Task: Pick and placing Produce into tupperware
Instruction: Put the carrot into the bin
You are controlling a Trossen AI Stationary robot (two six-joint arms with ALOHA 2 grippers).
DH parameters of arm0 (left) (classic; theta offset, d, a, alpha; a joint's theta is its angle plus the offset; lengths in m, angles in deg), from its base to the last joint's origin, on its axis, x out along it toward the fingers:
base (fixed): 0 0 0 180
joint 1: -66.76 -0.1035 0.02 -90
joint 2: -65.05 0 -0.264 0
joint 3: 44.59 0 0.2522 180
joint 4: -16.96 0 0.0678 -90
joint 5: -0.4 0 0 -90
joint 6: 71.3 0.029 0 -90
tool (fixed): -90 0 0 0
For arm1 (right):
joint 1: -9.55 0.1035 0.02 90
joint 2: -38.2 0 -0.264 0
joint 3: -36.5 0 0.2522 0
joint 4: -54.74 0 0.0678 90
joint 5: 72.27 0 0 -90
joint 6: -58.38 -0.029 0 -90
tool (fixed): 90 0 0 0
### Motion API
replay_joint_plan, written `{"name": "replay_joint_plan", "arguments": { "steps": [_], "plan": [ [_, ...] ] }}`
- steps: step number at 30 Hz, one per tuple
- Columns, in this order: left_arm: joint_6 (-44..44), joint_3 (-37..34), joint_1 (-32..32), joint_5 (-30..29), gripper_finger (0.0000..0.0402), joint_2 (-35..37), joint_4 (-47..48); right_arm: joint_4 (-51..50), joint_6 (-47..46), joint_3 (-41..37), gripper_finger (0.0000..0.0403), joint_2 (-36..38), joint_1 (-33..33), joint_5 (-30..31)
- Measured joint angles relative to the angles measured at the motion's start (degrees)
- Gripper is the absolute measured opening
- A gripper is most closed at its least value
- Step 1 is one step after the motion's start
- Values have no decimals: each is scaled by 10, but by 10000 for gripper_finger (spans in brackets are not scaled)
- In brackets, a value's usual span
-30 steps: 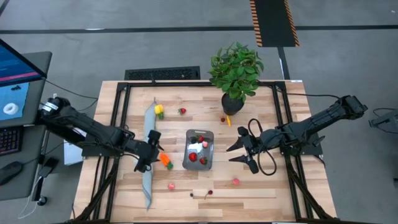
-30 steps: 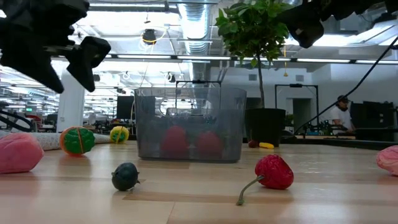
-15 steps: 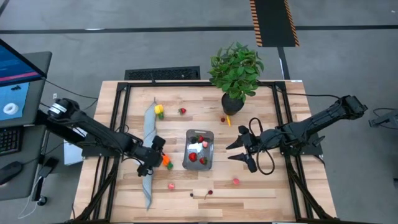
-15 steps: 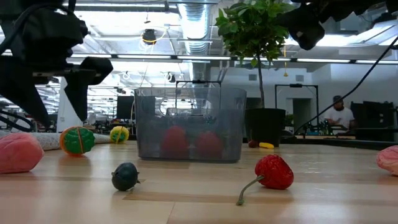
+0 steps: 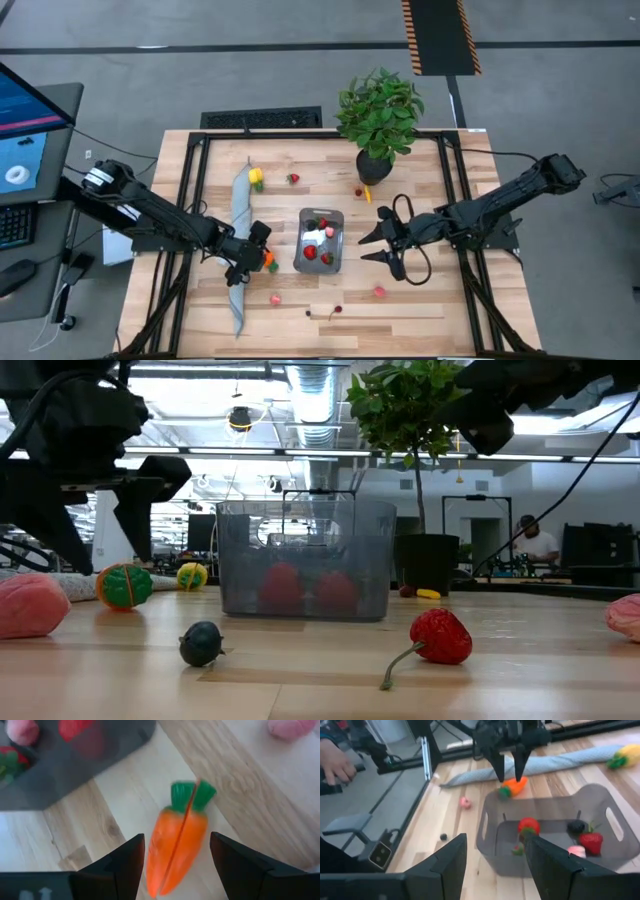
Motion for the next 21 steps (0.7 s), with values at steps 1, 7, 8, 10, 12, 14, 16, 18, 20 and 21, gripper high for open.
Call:
{"name": "replay_joint_plan", "arguments": {
  "steps": [1,7,8,10,12,14,16,18,20,21],
  "plan": [
    [2,0,-2,0,217,0,-2,0,0,0,221,-1,0,-1],
    [7,0,-11,13,217,-18,-7,5,0,0,221,-3,4,-1],
    [7,0,-13,15,217,-26,-14,6,0,0,221,-3,4,-2],
    [7,0,-17,17,217,-39,-14,5,0,0,221,-3,7,-2],
    [6,0,-18,29,217,-54,-18,7,0,0,221,-3,8,-3],
    [5,1,-20,38,217,-69,-19,6,0,0,221,-3,10,-2],
    [-1,4,-20,42,217,-79,-22,7,0,0,220,-3,11,-2],
    [-1,10,-20,43,217,-82,-18,6,0,0,220,-3,11,-3],
    [-5,18,-20,42,215,-84,-13,5,0,0,220,-3,11,-3],
    [-8,24,-21,42,212,-85,-13,5,0,0,220,-3,11,-2]
  ]
}}
